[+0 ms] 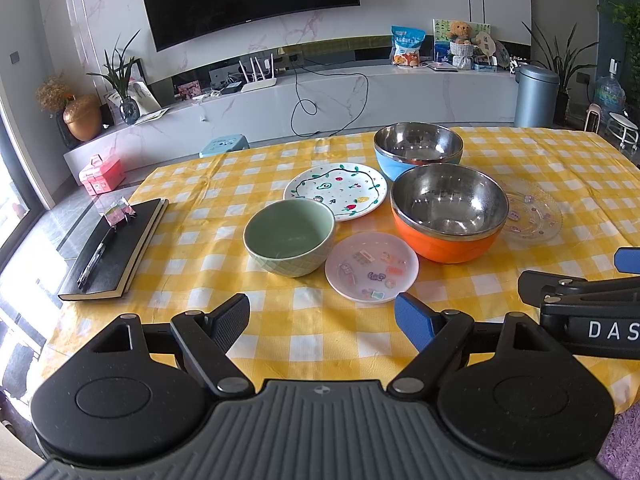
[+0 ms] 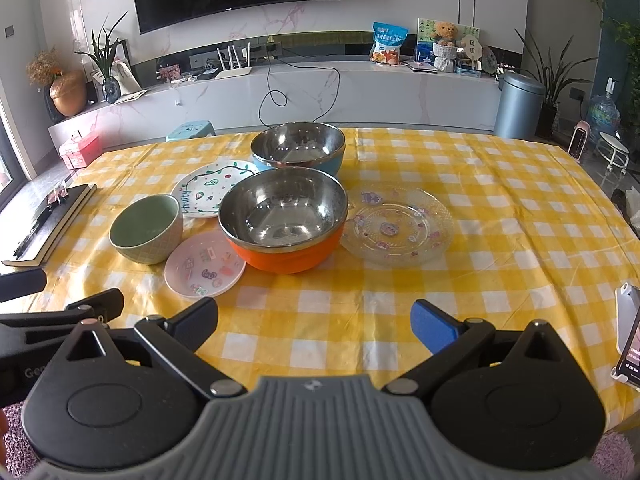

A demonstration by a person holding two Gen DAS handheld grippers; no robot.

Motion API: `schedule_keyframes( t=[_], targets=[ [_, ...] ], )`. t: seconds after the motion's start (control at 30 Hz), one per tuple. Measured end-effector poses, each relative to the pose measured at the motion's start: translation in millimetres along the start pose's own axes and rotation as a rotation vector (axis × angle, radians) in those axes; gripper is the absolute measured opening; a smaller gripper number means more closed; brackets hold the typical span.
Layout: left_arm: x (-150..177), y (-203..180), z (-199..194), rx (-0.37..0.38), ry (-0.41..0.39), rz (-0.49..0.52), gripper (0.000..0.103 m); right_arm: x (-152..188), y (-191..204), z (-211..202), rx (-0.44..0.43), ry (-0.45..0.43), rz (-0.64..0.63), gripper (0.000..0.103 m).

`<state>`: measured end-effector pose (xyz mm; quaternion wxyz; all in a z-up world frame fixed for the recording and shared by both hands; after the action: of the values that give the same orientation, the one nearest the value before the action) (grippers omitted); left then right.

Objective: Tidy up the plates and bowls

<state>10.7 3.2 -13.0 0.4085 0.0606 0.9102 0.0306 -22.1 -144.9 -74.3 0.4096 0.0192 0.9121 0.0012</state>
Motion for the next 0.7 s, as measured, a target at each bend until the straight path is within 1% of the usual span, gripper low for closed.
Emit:
schedule_keyframes(
  t=[0.7],
  targets=[
    [0.0, 0.5, 0.3, 0.002, 0.001, -0.001, 0.096, 4.7, -0.9, -0.7, 0.002, 0.002, -0.003, 0.100]
  ],
)
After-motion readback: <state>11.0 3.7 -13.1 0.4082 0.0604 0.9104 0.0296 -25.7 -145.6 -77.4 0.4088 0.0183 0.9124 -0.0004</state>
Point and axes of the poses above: each gripper's, at about its wrist camera, not at the fingertips, and z roughly the way its jaws point, y to its left, x to its underside, the point moved 1 cm from there along z, roughly the way its jaws point, and after that the axes turned 4 degrees about -z, right-handed, at the moved point
